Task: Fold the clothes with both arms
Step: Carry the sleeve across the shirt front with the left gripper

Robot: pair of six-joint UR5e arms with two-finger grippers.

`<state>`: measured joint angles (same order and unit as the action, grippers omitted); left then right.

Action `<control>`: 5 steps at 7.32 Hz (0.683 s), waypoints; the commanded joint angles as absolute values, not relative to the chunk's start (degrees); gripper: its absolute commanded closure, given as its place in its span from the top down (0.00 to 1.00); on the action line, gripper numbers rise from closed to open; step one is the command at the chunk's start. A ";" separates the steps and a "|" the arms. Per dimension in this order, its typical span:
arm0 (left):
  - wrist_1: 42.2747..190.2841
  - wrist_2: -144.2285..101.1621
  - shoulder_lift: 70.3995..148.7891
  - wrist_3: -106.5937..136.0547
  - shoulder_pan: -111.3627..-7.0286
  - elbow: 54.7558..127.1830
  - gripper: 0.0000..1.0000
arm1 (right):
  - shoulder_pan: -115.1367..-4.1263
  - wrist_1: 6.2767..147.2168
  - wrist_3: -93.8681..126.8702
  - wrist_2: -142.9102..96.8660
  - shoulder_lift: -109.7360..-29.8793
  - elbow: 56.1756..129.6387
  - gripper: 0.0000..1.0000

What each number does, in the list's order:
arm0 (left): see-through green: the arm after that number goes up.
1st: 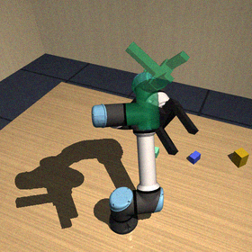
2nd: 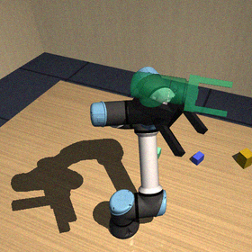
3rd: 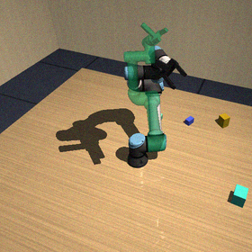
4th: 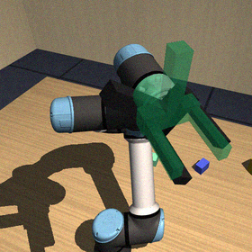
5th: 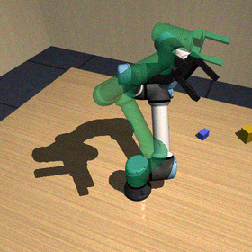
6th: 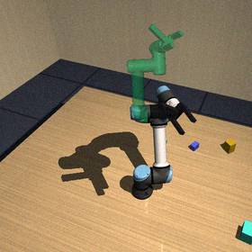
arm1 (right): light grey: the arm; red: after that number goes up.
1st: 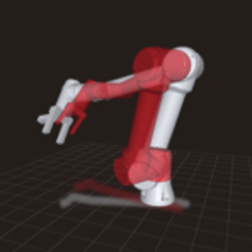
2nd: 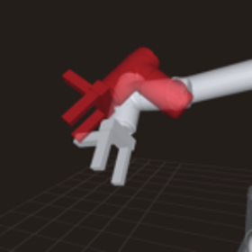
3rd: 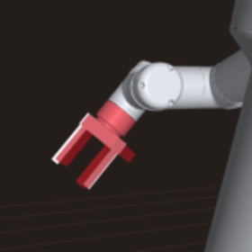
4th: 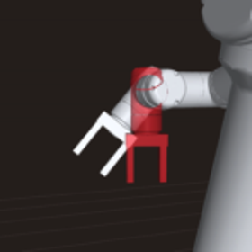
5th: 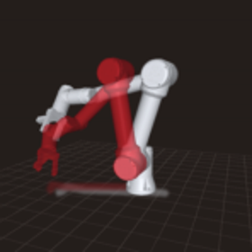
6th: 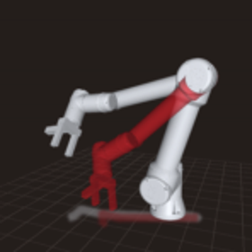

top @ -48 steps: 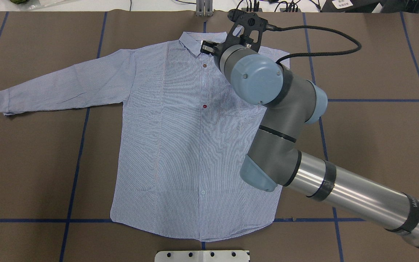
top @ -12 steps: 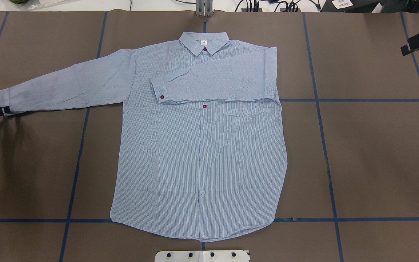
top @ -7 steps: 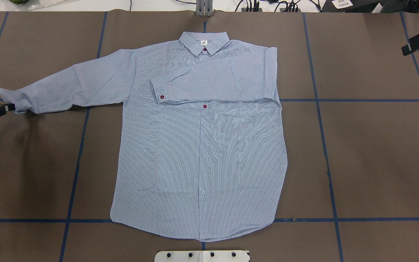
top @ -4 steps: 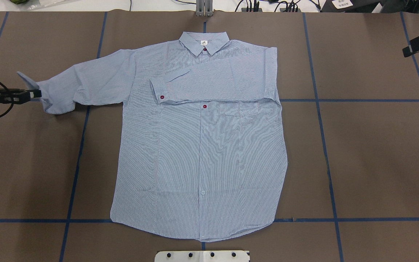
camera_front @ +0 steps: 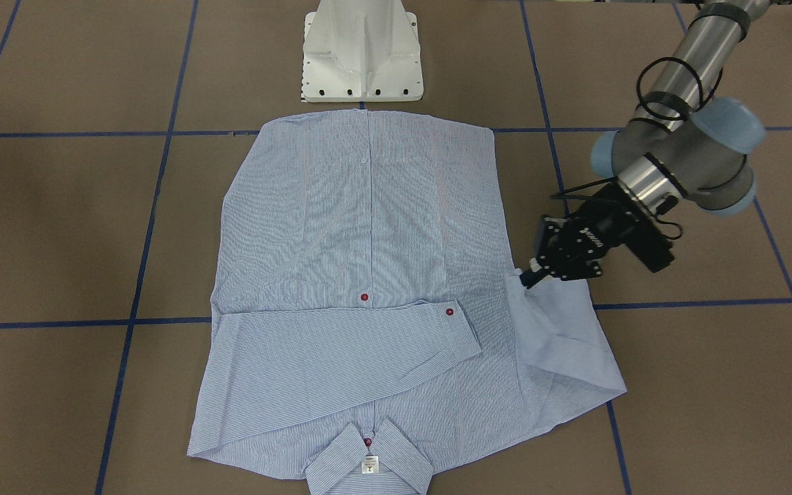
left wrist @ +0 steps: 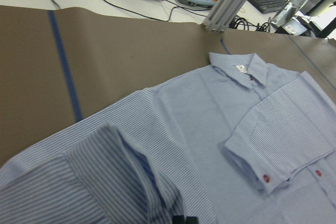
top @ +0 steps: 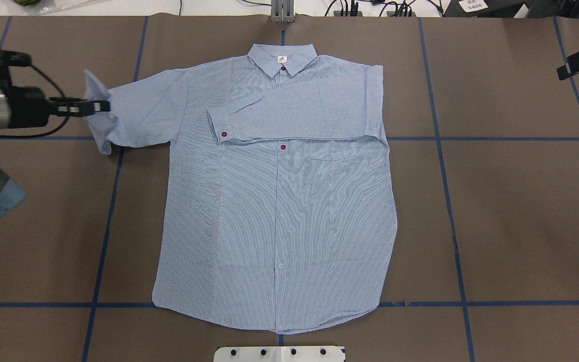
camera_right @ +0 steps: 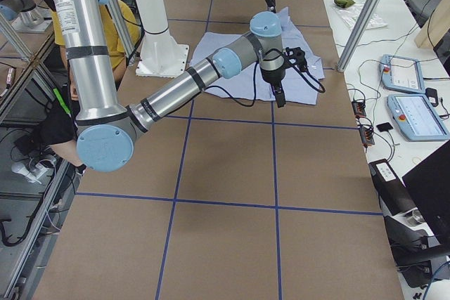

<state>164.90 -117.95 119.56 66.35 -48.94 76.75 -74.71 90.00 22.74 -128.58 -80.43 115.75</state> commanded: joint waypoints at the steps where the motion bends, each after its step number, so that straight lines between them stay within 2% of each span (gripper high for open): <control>1: 153.83 -114.29 129.96 70.65 -44.14 76.73 0.00 | -74.71 90.00 22.76 -128.58 -80.51 115.58 1.00; 3: 143.32 -109.02 136.29 72.59 -40.80 76.55 0.00 | -74.71 90.00 22.76 -128.58 -80.51 115.40 1.00; 5: 142.47 -103.38 137.55 73.12 -36.49 75.33 0.00 | -74.71 90.00 22.76 -128.58 -80.51 115.31 1.00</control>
